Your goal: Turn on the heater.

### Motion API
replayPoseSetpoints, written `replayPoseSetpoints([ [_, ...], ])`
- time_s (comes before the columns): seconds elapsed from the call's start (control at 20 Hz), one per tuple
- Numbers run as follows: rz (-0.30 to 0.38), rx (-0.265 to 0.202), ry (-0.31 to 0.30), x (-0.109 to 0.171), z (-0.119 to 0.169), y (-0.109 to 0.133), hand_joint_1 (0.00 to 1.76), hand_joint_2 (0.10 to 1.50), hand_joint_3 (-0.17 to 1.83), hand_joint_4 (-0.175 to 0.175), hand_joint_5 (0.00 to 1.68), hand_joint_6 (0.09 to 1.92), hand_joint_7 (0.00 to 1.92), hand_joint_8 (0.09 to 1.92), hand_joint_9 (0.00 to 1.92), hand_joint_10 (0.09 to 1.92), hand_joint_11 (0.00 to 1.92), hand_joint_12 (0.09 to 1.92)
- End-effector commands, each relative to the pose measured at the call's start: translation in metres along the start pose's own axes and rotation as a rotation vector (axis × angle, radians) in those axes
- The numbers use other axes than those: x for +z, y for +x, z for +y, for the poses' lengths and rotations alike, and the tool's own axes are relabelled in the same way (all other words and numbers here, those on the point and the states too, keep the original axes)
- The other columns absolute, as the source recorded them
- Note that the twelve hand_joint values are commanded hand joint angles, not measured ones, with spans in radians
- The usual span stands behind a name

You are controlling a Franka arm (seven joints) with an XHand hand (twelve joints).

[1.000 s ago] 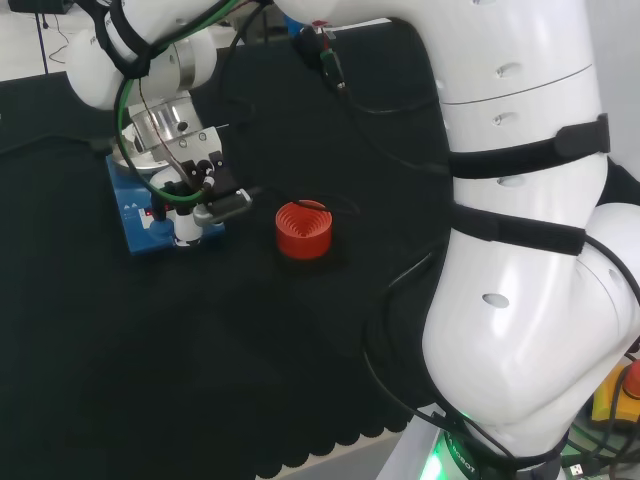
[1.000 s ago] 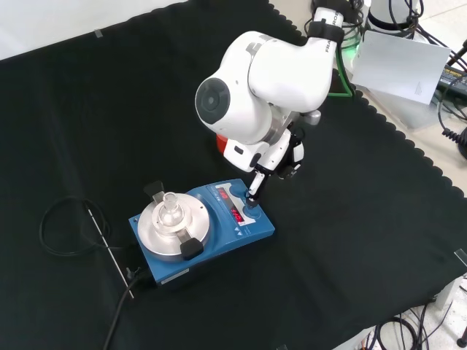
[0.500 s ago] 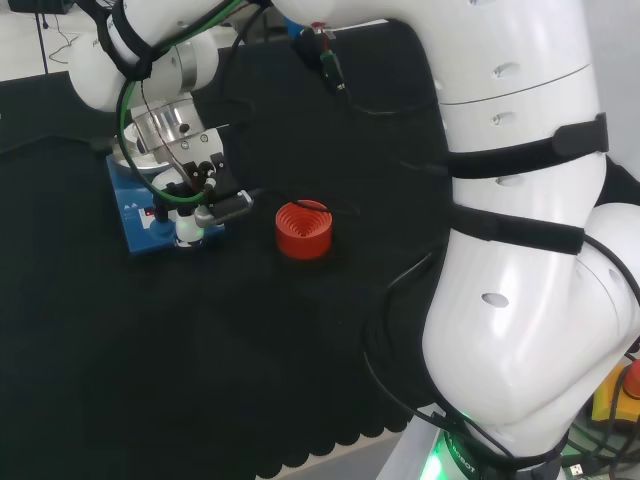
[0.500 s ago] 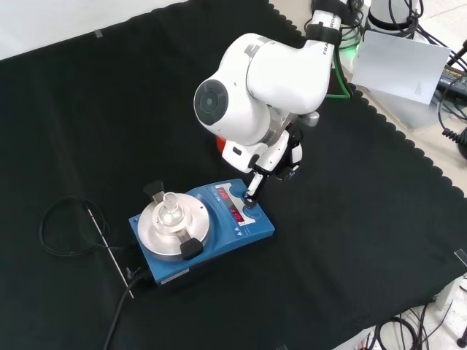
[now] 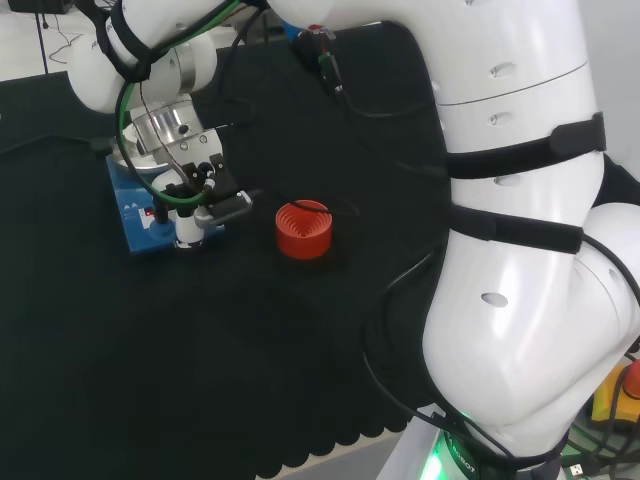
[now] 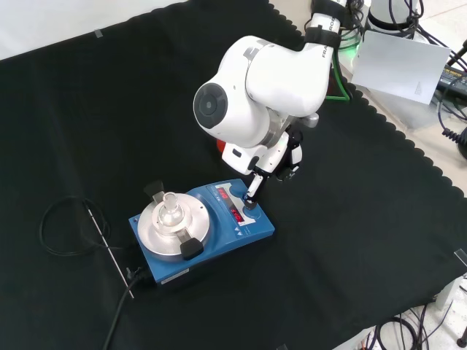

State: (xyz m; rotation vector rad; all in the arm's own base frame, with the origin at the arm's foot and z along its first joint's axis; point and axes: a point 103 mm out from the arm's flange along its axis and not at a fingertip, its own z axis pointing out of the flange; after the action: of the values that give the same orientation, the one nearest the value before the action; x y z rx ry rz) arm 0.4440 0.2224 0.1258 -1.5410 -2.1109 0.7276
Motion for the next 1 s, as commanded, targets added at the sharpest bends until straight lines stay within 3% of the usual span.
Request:
replayPoseSetpoints([
  [0.05, 0.0, -0.004, 0.001, 0.002, 0.001, -0.001, 1.43, 0.67, 1.1, -0.1, 0.26, 0.45, 1.6, 1.66, 1.65, 1.51, 1.23, 1.3],
  [0.55, -0.002, -0.003, 0.014, 0.004, 0.001, 0.0, 1.43, 0.67, 1.1, -0.102, 0.28, 0.47, 1.6, 1.66, 1.65, 1.51, 1.23, 1.3],
  [1.0, 0.021, 0.008, -0.064, -0.021, -0.022, -0.008, 1.4, 0.66, 1.11, -0.103, 0.28, 0.52, 1.61, 1.64, 1.66, 1.49, 1.26, 1.27],
])
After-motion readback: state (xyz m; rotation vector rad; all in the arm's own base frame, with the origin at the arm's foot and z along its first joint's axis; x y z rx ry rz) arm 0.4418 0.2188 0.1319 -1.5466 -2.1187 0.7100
